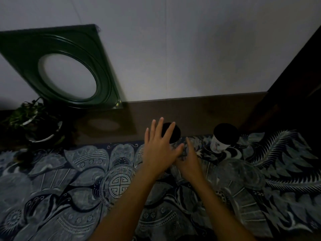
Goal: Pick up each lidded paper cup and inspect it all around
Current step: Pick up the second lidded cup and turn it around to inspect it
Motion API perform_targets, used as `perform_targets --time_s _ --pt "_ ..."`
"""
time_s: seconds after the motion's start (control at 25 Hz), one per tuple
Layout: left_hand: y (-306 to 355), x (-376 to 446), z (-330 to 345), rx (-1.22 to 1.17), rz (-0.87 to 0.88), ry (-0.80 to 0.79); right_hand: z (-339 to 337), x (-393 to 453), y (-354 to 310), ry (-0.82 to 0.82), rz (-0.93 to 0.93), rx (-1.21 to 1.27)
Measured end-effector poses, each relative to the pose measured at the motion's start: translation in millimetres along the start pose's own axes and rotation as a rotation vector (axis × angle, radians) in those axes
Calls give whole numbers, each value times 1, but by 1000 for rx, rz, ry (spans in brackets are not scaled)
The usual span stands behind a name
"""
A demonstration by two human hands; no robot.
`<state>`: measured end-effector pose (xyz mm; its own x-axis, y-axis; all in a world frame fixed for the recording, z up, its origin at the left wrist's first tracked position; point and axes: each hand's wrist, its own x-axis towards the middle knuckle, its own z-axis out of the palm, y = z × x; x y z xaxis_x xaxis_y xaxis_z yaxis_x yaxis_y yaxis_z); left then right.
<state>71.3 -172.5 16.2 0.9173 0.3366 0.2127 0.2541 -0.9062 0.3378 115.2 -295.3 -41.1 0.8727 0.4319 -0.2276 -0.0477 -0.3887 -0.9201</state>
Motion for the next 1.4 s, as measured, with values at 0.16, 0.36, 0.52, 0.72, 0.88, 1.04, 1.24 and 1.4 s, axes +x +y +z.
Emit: perform_targets --time_s 0.16,0.36,0.52,0.72,0.88,1.04,1.24,1.4 --pt "-10 30 33 159 42 -120 27 36 20 -15 -55 6" --pt "-24 42 48 120 62 -149 45 61 22 36 -80 -147" --pt "-28 39 43 22 -19 -142 51 67 27 16 -32 -59" --pt "-47 25 10 -307 -333 -141 36 32 2 -116 -48 67" --pt "-42 -4 -52 -698 -475 -108 6 -23 -42 -169 -226 24" --pt "-11 -51 -122 -920 -451 -79 -29 -92 -96 -158 -408 -161" --pt "25 -109 -176 -1183 -345 34 -62 -179 -153 -85 -610 -540" --pt "49 -139 -199 -1188 -286 129 -68 -237 -178 -78 -661 -673"
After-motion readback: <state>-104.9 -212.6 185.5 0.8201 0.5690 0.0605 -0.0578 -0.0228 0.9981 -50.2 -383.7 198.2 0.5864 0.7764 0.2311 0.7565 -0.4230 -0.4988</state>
